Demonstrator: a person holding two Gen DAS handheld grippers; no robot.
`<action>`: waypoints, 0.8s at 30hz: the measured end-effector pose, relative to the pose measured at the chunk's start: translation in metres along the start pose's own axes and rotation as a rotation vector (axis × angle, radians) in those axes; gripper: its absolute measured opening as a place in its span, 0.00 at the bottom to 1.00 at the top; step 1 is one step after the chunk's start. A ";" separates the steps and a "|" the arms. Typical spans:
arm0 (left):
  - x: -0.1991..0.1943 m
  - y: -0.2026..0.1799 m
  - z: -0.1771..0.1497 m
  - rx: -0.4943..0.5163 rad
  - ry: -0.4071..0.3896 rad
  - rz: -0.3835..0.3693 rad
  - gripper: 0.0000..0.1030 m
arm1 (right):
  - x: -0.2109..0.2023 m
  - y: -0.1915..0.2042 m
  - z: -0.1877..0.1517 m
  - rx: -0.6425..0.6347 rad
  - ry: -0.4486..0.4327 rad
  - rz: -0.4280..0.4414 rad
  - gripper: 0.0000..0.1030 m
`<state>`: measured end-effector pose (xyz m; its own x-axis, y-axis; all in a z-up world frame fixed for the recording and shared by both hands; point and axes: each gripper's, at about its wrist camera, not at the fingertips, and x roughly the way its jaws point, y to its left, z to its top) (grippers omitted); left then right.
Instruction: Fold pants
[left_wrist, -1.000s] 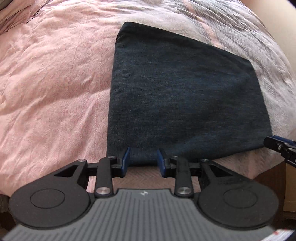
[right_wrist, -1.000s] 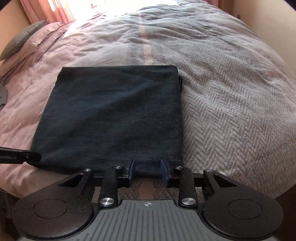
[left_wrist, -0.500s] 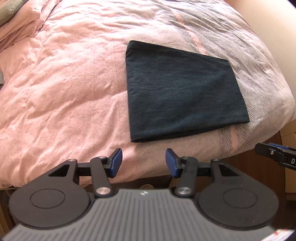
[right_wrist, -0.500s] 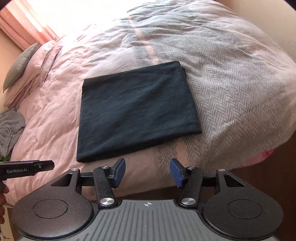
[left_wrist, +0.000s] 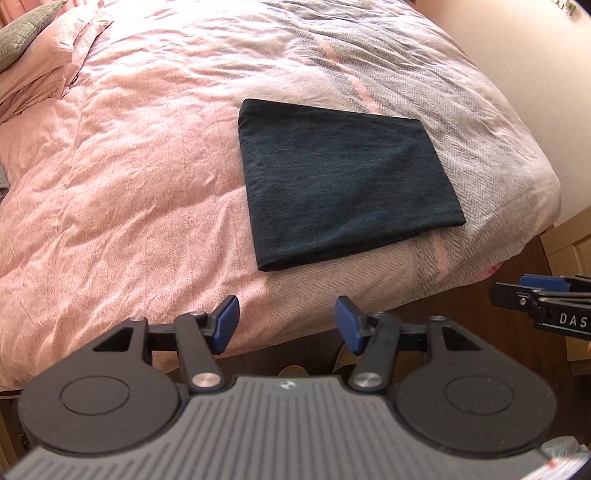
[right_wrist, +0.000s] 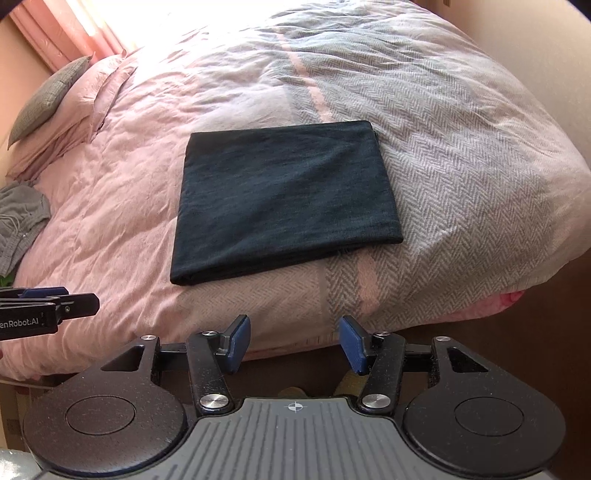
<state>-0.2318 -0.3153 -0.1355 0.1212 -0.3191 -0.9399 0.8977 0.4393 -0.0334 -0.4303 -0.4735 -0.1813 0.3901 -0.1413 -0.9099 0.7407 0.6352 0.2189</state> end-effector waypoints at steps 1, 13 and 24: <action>-0.002 -0.001 -0.001 0.004 -0.003 -0.004 0.53 | -0.002 0.002 -0.001 -0.007 -0.003 -0.001 0.49; -0.017 -0.017 -0.003 -0.014 -0.023 0.000 0.58 | -0.016 0.006 0.008 -0.107 0.004 0.010 0.49; -0.013 -0.053 0.000 -0.067 -0.010 0.019 0.58 | -0.025 -0.023 0.024 -0.203 0.007 0.041 0.49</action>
<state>-0.2810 -0.3342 -0.1213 0.1428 -0.3183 -0.9372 0.8649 0.5006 -0.0382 -0.4439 -0.5032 -0.1551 0.4136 -0.1075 -0.9041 0.5986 0.7803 0.1810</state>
